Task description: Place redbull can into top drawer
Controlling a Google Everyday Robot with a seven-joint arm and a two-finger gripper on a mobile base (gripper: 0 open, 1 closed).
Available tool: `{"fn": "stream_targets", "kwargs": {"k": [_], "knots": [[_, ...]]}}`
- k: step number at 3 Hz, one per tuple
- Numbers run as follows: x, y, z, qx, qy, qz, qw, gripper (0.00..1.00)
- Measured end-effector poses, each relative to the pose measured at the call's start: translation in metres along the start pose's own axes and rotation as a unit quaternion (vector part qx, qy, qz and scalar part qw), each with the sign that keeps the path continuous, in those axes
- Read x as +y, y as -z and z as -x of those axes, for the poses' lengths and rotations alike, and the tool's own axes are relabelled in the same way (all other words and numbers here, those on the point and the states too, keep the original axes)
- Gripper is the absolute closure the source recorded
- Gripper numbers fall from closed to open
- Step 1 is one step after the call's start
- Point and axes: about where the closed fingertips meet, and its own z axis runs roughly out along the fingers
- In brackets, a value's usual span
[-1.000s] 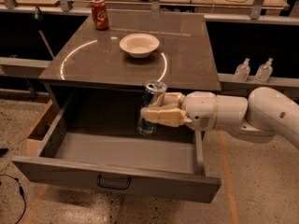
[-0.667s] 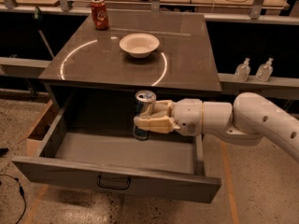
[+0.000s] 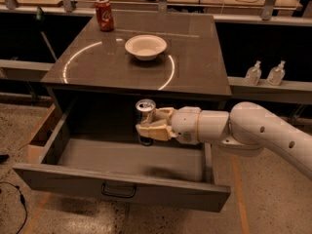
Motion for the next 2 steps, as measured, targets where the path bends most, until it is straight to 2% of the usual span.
{"fn": "stream_targets", "kwargs": {"k": [2], "knots": [[-0.021,-0.015,-0.045,0.035,0.018,-0.057,0.9976,1.0]]}}
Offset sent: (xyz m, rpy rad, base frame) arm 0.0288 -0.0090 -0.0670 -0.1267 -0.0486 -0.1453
